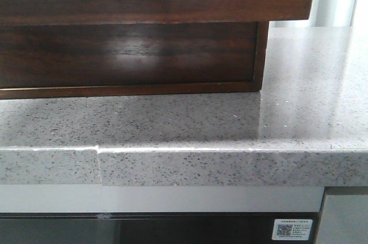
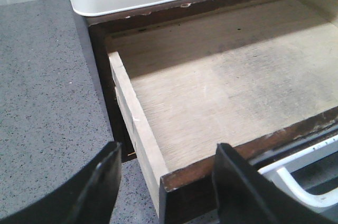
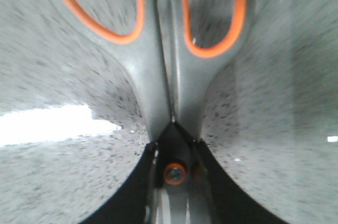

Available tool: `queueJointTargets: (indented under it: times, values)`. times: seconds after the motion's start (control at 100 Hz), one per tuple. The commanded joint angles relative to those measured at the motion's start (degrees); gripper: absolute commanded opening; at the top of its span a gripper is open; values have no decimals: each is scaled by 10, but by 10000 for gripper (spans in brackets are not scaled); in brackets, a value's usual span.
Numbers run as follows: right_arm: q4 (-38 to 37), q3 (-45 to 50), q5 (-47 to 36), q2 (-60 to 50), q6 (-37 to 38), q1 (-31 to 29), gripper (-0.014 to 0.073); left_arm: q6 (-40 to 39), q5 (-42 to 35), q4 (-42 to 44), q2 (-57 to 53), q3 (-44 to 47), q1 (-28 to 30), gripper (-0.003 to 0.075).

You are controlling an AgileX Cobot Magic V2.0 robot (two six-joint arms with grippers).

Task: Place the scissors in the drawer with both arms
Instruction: 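Carry the scissors with the right gripper over the open drawer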

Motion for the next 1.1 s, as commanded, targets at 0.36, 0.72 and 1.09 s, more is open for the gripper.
queueJointTargets:
  times: [0.36,0.72,1.09]
  values:
    - [65,-186,-11,-166,-95,172,-32,0,-41,-13,5,-20,-4,368]
    - [78,-253,-33,-166,-244,394,-32,0,-42,-12,5,-20,-4,368]
    - [105,-253,-35,-120,-383,529,-32,0,-42,-7,5,-20,-4,368]
